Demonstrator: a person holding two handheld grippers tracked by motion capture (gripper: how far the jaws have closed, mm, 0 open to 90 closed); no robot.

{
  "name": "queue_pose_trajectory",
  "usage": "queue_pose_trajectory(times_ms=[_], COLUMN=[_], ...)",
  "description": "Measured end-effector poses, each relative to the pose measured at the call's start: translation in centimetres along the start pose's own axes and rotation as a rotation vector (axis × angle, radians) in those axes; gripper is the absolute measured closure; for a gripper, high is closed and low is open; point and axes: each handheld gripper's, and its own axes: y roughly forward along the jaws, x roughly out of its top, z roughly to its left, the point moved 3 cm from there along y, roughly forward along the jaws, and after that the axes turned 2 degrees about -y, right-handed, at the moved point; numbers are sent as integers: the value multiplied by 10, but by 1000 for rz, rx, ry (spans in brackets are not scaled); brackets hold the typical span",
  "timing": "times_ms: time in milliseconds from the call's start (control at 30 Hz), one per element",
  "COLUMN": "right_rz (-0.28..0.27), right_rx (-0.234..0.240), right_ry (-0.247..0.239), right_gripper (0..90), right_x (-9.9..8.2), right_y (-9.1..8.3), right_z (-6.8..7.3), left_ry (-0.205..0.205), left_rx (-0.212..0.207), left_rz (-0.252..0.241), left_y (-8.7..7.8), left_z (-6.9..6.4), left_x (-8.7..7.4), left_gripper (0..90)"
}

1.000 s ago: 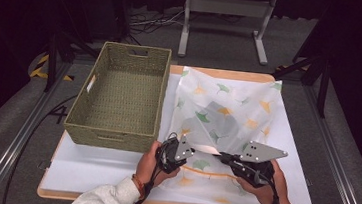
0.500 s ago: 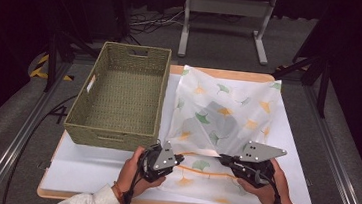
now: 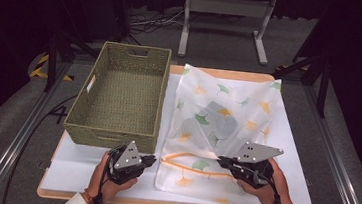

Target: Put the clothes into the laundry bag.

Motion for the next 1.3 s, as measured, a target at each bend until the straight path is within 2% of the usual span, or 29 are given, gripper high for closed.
queue_pose_trajectory(times_ms=[200, 400, 500, 633, 833, 933, 1167, 1300], right_rz=[9, 19, 31, 43, 74, 99, 133, 165], right_rx=[4, 11, 18, 20, 22, 27, 34, 33], right_ry=[0, 4, 4, 6, 9, 6, 16, 7], right_gripper=[880, 872, 871, 871, 869, 869, 870, 871], right_x=[-2, -4, -5, -7, -12, -15, -22, -29], right_y=[0, 2, 4, 6, 12, 15, 18, 22], right_z=[0, -1, -1, -2, -3, -4, -7, -7], left_ry=[-24, -54, -57, -80, -125, -128, -137, -136], left_rx=[30, 78, 99, 129, 154, 171, 173, 175], left_rz=[-25, -26, -51, -55, -45, -43, -41, -39], left_y=[-17, -33, -43, -52, -58, -61, -62, -62], left_z=[10, 25, 31, 40, 52, 54, 57, 58], left_x=[-11, -27, -35, -45, -56, -58, -61, -61], left_gripper=[839, 804, 797, 793, 777, 771, 738, 718])
